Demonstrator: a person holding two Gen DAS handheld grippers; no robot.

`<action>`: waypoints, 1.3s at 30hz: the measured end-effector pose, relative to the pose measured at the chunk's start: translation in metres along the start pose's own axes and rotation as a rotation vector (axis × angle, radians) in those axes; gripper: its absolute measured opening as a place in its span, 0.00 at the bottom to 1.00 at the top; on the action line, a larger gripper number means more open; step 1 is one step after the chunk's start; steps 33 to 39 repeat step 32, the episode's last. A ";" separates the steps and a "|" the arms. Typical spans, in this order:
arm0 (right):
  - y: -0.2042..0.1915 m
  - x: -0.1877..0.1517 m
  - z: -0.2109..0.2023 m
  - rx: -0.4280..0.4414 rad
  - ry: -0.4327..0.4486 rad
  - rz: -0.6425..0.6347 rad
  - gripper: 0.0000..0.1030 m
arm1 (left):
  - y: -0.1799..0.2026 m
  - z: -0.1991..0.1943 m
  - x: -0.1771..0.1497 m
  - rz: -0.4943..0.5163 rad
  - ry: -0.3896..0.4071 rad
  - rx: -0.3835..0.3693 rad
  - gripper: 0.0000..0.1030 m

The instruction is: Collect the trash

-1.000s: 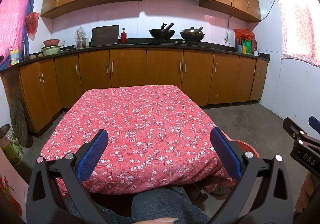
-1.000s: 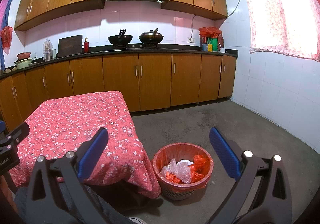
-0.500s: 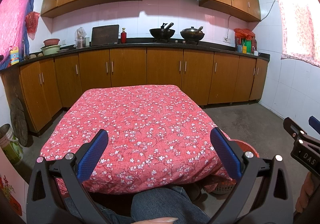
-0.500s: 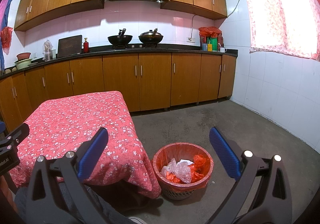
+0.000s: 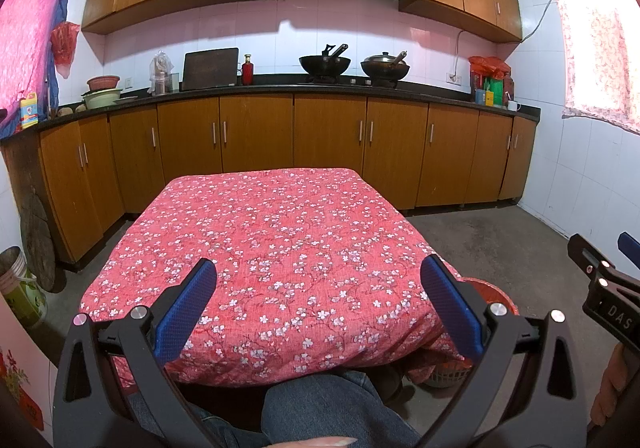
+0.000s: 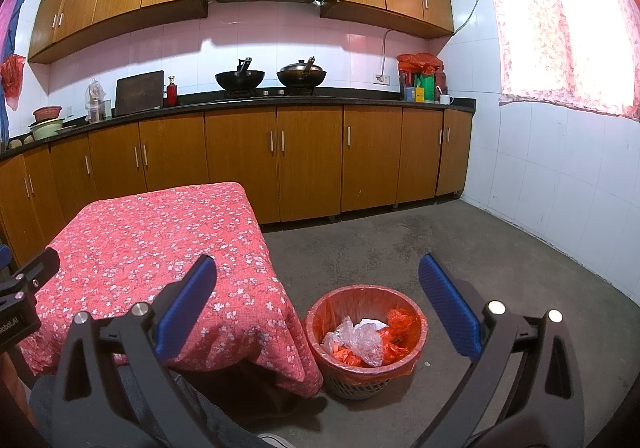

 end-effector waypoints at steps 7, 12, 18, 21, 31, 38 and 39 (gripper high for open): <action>0.000 0.000 0.000 0.001 0.000 0.000 0.96 | 0.000 0.000 0.000 0.000 0.000 0.000 0.98; 0.000 0.000 0.000 0.001 0.000 0.001 0.96 | 0.000 0.000 0.000 0.000 0.000 0.000 0.98; 0.000 -0.001 0.000 0.001 -0.002 0.002 0.96 | 0.000 -0.001 0.001 0.000 -0.001 0.001 0.98; 0.000 0.000 0.000 0.001 -0.001 0.002 0.96 | 0.000 0.000 0.000 0.000 -0.001 0.002 0.98; -0.001 -0.002 0.000 0.000 0.000 0.004 0.96 | 0.000 0.000 -0.003 0.001 -0.001 -0.006 0.98; -0.001 -0.001 0.000 0.000 0.000 0.003 0.96 | 0.000 0.000 -0.004 0.000 -0.001 -0.007 0.98; -0.001 -0.001 0.000 0.000 0.000 0.003 0.96 | 0.000 0.000 -0.004 0.000 -0.001 -0.007 0.98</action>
Point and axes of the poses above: each gripper's, at about its wrist camera, not at the fingertips, and z roughly the way its jaws point, y to its right, x to its top, the point moved 4 cm from there along z, roughly the way its jaws point, and after that the axes turned 2 degrees about y, right-handed, at the moved point
